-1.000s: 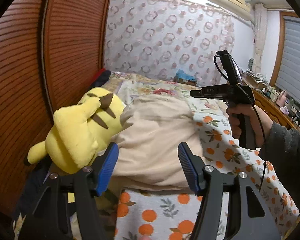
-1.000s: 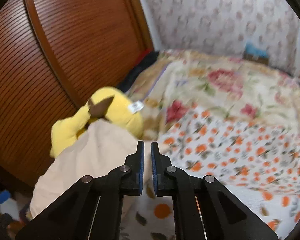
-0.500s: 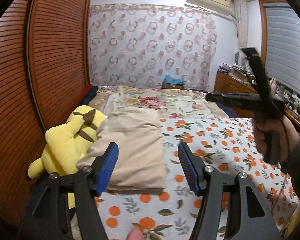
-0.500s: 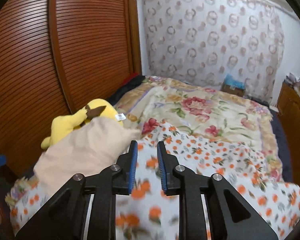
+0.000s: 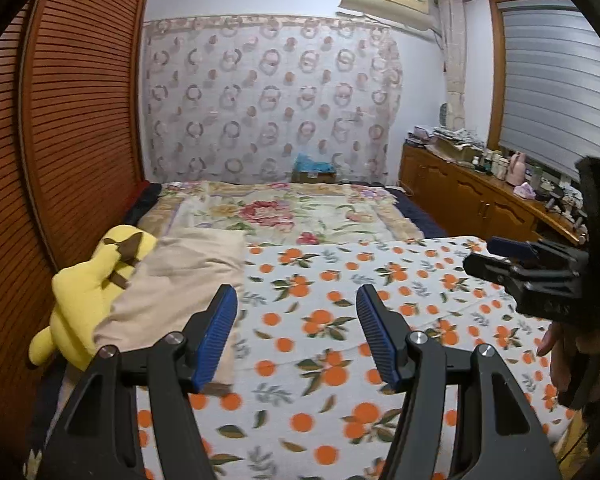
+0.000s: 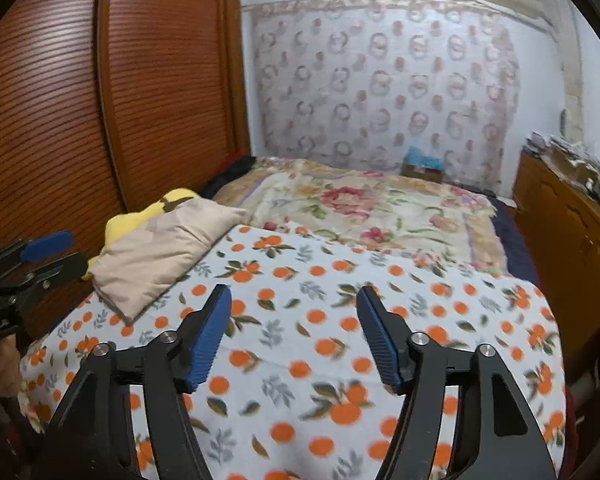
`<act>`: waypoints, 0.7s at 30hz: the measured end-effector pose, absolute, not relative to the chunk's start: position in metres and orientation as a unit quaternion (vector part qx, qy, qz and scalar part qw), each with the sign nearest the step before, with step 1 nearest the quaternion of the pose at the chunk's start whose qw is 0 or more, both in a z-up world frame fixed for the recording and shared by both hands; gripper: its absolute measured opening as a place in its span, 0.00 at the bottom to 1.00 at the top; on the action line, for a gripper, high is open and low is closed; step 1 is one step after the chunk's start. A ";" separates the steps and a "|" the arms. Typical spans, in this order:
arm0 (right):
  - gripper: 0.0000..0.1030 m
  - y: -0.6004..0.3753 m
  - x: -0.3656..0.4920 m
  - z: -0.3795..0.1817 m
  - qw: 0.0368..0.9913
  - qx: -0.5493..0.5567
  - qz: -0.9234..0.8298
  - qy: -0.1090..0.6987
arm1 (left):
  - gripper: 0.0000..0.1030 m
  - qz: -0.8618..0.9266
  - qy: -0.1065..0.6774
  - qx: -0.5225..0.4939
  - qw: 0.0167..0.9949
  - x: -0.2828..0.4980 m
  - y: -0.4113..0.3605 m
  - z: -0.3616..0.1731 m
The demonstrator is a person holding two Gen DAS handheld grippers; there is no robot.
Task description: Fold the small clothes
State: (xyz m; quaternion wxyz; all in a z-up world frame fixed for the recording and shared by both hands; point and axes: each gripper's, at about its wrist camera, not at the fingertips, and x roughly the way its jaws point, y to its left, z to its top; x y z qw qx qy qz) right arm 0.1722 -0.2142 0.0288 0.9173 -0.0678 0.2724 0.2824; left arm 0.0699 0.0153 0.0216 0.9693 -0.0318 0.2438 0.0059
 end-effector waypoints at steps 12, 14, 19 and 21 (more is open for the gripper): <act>0.74 -0.280 0.138 0.044 0.947 -0.038 0.208 0.242 | 0.60 -0.021 0.233 -0.016 0.972 0.072 -0.029 0.046; 0.74 -0.287 0.132 0.052 0.951 -0.033 0.200 0.232 | 0.60 -0.021 0.227 -0.014 0.974 0.070 -0.032 0.052; 0.74 -0.295 0.119 0.070 0.959 -0.028 0.187 0.211 | 0.60 -0.017 0.212 -0.014 0.977 0.064 -0.035 0.068; 0.74 -0.297 0.113 0.077 0.962 -0.028 0.182 0.201 | 0.60 -0.012 0.208 -0.015 0.978 0.061 -0.035 0.073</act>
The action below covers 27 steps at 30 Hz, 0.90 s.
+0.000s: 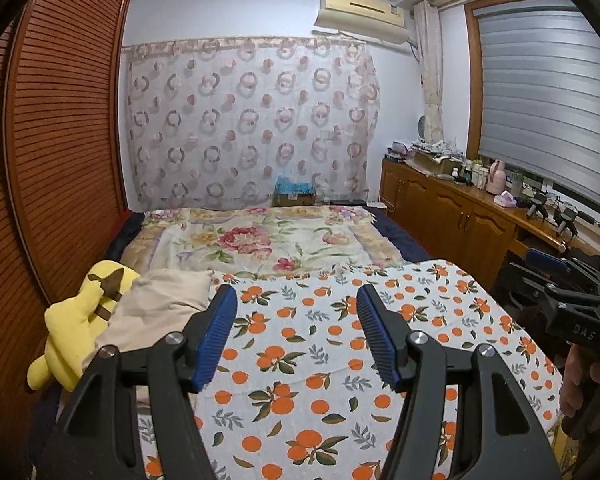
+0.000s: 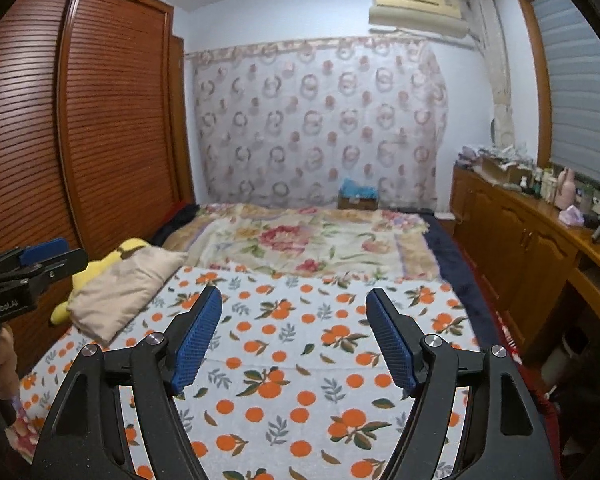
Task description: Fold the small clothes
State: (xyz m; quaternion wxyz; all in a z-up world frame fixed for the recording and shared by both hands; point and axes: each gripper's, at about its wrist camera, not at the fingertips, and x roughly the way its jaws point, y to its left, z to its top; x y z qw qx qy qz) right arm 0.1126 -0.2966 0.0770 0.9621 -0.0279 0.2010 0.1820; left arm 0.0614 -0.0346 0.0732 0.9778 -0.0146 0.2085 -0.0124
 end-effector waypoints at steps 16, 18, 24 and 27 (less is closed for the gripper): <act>0.74 -0.300 0.104 0.088 0.968 -0.024 0.171 0.182 | 0.60 -0.001 0.204 -0.020 0.979 0.053 -0.024 0.081; 0.74 -0.301 0.104 0.088 0.968 -0.023 0.171 0.182 | 0.60 -0.001 0.204 -0.020 0.979 0.052 -0.024 0.081; 0.74 -0.301 0.104 0.088 0.968 -0.024 0.171 0.182 | 0.60 -0.002 0.203 -0.020 0.979 0.052 -0.023 0.081; 0.74 -0.301 0.104 0.088 0.968 -0.023 0.171 0.182 | 0.60 -0.001 0.203 -0.020 0.979 0.053 -0.024 0.081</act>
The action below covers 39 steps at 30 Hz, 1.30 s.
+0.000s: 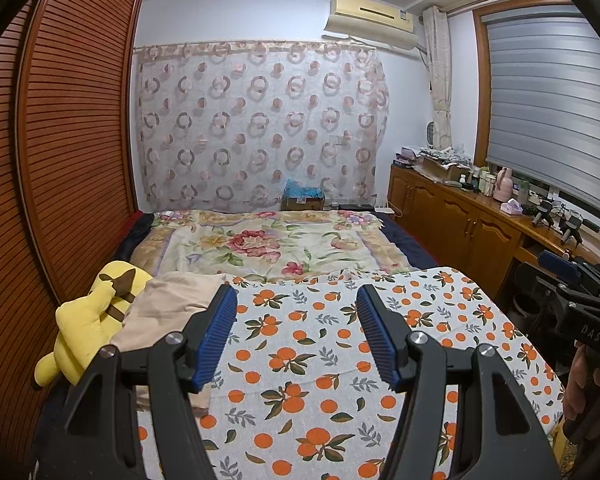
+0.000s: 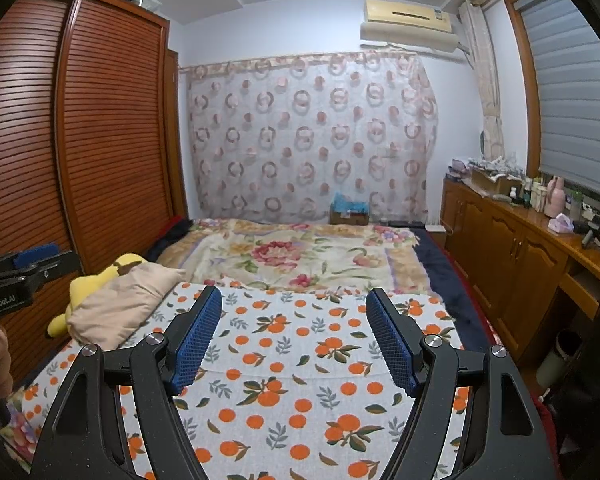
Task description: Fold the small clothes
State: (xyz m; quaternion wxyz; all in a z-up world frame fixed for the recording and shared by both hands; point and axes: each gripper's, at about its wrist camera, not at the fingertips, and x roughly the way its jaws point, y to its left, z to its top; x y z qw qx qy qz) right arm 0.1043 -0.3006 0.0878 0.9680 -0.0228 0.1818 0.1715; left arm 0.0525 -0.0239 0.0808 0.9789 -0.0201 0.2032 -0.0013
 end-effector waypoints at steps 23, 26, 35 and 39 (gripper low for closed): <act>0.74 -0.300 0.103 0.087 0.968 -0.023 0.171 0.181 | 0.60 -0.003 0.204 -0.020 0.979 0.051 -0.022 0.082; 0.74 -0.300 0.103 0.087 0.968 -0.023 0.171 0.181 | 0.60 -0.003 0.204 -0.020 0.979 0.051 -0.022 0.082; 0.74 -0.301 0.103 0.086 0.968 -0.023 0.171 0.181 | 0.60 -0.003 0.204 -0.019 0.979 0.051 -0.023 0.081; 0.74 -0.301 0.103 0.086 0.968 -0.023 0.171 0.181 | 0.60 -0.003 0.204 -0.019 0.979 0.051 -0.022 0.082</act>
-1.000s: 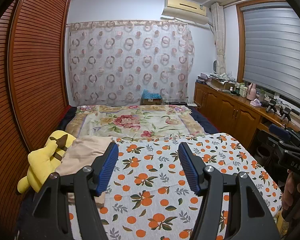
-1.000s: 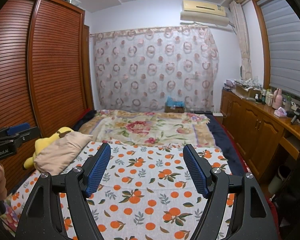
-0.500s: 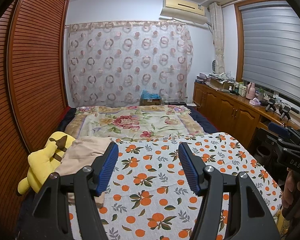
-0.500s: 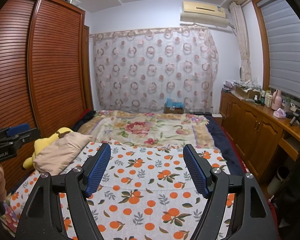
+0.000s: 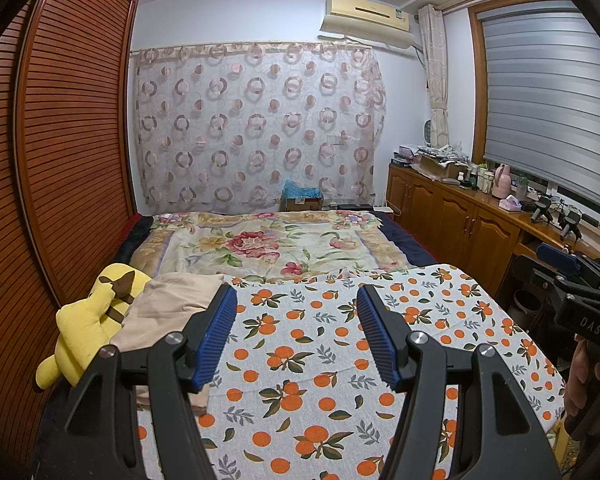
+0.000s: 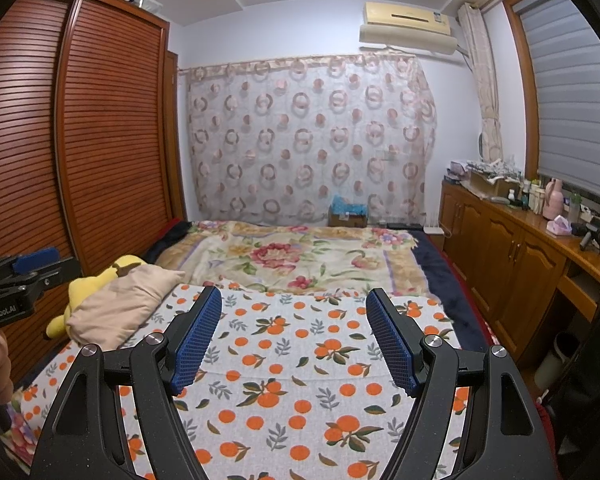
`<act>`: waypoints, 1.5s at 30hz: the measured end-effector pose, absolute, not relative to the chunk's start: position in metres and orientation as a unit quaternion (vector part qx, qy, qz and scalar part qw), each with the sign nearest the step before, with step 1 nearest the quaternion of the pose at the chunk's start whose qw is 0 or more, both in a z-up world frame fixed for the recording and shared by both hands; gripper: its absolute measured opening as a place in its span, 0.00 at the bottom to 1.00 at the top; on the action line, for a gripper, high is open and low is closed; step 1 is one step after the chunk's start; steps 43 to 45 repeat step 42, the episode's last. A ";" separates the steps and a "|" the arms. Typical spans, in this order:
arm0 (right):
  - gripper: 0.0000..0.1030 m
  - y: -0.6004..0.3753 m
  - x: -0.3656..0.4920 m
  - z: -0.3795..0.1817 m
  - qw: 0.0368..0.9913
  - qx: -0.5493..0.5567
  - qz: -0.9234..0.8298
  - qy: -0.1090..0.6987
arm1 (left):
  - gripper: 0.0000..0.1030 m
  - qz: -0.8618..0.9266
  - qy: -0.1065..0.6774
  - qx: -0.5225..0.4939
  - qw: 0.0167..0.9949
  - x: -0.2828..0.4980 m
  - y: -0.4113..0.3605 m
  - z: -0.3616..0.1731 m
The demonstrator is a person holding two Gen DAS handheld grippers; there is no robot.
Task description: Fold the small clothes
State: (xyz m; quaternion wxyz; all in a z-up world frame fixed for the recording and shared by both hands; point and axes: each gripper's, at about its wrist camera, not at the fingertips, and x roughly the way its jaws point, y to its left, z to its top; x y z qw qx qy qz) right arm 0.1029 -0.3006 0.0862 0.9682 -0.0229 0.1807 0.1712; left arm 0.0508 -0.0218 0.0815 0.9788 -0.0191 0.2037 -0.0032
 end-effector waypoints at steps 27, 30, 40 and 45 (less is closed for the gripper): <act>0.75 -0.302 0.103 0.084 0.968 -0.023 0.171 0.180 | 0.60 -0.003 0.203 -0.018 0.979 0.050 -0.024 0.080; 0.75 -0.303 0.103 0.084 0.968 -0.023 0.172 0.180 | 0.60 -0.002 0.203 -0.018 0.979 0.050 -0.024 0.080; 0.75 -0.303 0.102 0.083 0.969 -0.022 0.171 0.179 | 0.60 -0.003 0.203 -0.017 0.979 0.050 -0.025 0.079; 0.75 -0.303 0.102 0.083 0.968 -0.023 0.172 0.179 | 0.60 -0.003 0.202 -0.017 0.979 0.050 -0.024 0.079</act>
